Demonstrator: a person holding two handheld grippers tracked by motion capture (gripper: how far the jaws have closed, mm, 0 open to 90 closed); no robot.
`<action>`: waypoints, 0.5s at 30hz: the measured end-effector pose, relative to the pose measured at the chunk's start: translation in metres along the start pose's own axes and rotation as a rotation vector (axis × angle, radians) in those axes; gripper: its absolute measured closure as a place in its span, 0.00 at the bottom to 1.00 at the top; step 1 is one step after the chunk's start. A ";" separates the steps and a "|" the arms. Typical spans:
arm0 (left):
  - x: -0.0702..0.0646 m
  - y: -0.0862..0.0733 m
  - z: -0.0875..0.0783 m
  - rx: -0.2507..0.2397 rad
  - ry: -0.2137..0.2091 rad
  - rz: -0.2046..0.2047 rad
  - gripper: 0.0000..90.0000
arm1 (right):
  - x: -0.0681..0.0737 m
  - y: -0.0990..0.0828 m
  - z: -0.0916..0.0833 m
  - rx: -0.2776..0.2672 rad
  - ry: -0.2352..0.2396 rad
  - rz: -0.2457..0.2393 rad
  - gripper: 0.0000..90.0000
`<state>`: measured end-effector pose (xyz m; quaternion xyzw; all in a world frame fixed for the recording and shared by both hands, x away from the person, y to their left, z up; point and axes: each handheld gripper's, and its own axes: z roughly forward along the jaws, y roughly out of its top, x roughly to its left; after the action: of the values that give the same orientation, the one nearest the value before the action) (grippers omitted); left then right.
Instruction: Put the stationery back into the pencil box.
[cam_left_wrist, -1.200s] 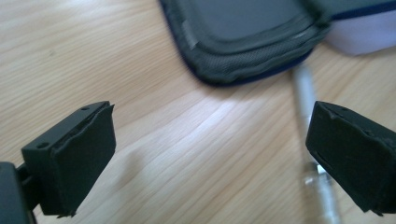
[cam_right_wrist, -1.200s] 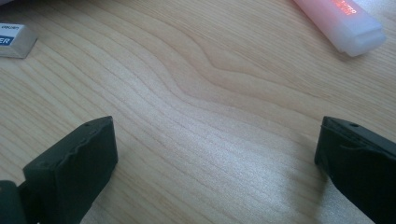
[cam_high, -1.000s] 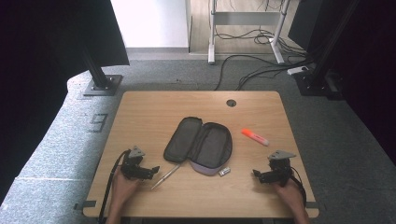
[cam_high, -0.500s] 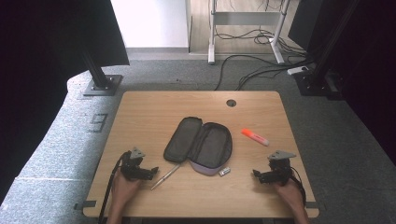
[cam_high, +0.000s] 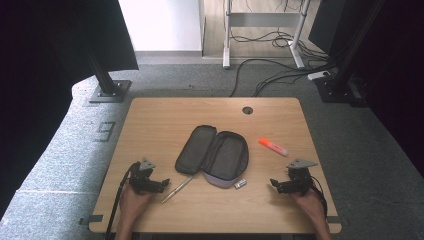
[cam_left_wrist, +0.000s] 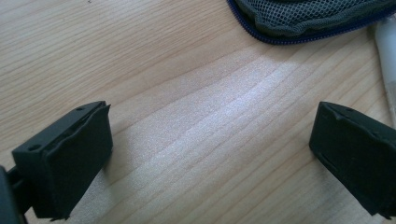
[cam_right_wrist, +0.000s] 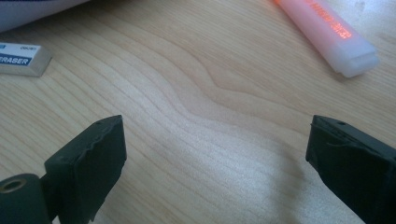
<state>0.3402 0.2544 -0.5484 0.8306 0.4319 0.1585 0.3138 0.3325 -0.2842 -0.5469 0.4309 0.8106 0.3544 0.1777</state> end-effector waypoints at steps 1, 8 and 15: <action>0.000 0.000 0.000 0.000 0.000 0.000 0.00 | 0.000 0.001 0.000 0.000 0.003 0.000 0.06; 0.000 0.000 0.000 0.000 0.002 -0.002 0.00 | -0.002 0.009 -0.002 -0.014 0.012 -0.002 0.07; 0.000 0.000 0.000 0.000 0.001 -0.002 0.00 | -0.009 0.018 -0.005 -0.032 0.021 0.006 0.08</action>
<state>0.3401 0.2543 -0.5484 0.8302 0.4327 0.1584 0.3137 0.3447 -0.2871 -0.5305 0.4268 0.8054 0.3723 0.1749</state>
